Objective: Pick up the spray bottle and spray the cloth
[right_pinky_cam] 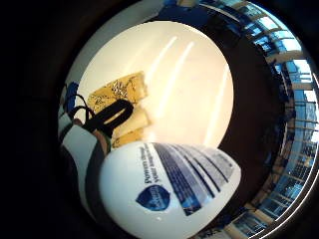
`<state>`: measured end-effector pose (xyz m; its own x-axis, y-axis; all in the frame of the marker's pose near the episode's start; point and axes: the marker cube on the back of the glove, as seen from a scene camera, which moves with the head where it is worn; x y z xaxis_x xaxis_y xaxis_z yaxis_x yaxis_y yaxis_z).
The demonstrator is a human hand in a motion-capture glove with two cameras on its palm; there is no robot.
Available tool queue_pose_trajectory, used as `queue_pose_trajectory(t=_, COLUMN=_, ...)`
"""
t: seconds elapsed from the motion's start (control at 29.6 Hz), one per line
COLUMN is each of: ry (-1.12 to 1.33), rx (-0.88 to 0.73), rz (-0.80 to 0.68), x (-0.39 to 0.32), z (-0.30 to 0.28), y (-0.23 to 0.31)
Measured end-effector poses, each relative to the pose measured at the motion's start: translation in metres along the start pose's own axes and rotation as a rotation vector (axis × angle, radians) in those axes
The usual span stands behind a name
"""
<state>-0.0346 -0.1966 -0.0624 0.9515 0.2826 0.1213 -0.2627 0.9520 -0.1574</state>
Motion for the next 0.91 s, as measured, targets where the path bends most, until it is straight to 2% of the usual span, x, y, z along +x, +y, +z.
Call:
queue_pose_trajectory(t=0.61, ry=0.421, rx=-0.149, rz=-0.183, x=-0.109, z=0.082, y=0.014)
queue_pose_trajectory(t=0.91, ry=0.753, rx=-0.091, rz=-0.227, x=-0.127, z=0.099, y=0.019)
